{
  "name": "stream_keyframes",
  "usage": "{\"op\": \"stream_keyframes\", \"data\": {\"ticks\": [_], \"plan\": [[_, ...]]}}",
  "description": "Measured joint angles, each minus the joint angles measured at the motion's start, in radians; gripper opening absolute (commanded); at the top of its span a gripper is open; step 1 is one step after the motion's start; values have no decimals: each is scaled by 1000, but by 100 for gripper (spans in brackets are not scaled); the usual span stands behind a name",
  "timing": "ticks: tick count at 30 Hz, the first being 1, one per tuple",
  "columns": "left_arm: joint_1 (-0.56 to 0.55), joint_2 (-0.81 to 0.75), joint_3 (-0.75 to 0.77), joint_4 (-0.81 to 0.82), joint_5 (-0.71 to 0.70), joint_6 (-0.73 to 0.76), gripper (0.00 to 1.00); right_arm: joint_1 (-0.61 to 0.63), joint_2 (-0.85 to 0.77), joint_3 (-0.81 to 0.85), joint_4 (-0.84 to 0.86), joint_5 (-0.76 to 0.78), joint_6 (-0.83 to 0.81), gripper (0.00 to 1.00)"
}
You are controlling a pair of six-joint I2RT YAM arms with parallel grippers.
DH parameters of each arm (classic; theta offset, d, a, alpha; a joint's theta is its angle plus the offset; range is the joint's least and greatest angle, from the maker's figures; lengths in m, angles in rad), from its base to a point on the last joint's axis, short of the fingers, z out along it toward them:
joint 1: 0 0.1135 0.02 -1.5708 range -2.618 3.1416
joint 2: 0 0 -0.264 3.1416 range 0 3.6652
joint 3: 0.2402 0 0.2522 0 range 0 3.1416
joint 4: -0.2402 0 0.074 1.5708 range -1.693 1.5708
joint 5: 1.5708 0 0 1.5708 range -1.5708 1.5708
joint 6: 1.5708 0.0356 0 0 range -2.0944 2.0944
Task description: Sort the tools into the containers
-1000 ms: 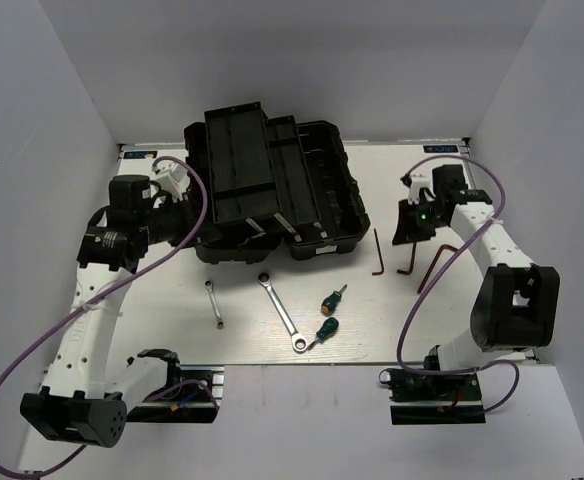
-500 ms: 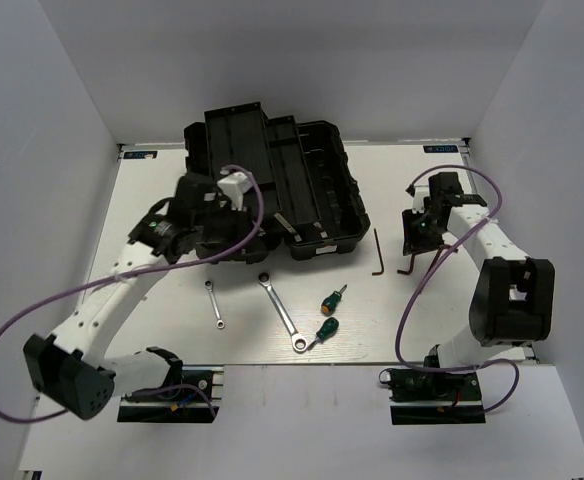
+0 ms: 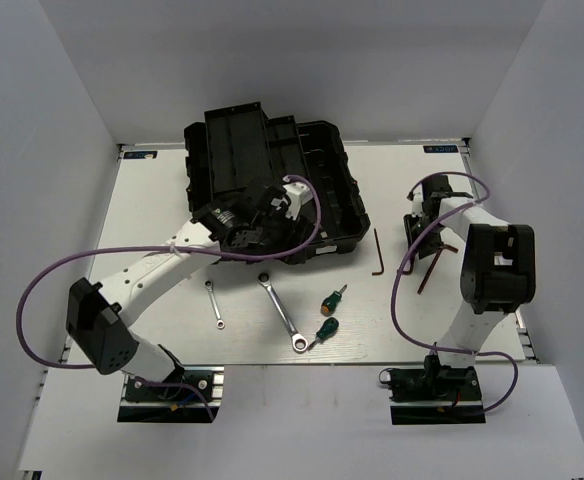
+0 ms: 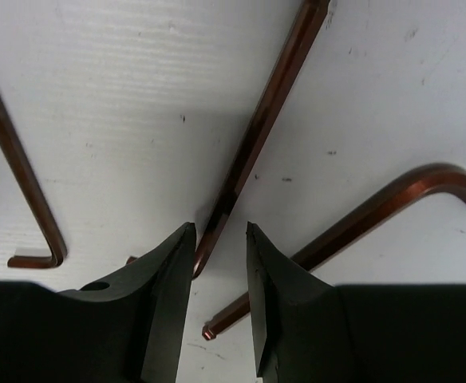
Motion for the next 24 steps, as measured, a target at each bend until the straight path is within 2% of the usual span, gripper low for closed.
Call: {"op": "stream_keyframes", "data": {"ticks": [3,4,7,8,11,13,16,18,20,22,23,24], "plan": [[-14,30,17,8,-20,-13,71,-2,35,20,2,0,6,35],[-19,37,19,15,-24,-16,77,-2,45,28,3,0,8,35],[-31,58,32,33,-34,-35,78,-2,70,46,8,4,21,28],[-32,63,36,41,-39,-42,84,-2,72,47,13,10,25,26],[-39,80,50,69,-57,-57,84,-3,73,47,16,20,45,16],[-43,99,68,82,-68,-66,79,-4,74,47,17,22,62,7],[-55,146,106,97,-78,-74,72,-13,74,47,16,13,82,0],[-65,183,129,109,-81,-79,63,-27,74,51,11,-2,100,0],[-74,211,142,114,-82,-84,49,-44,80,72,-13,-19,105,0],[-80,224,143,121,-82,-86,39,-60,82,116,-48,-43,103,0],[-82,226,143,121,-83,-88,31,-67,82,155,-66,-61,100,0],[-83,226,143,123,-82,-92,28,-73,81,190,-75,-81,95,0]]}}
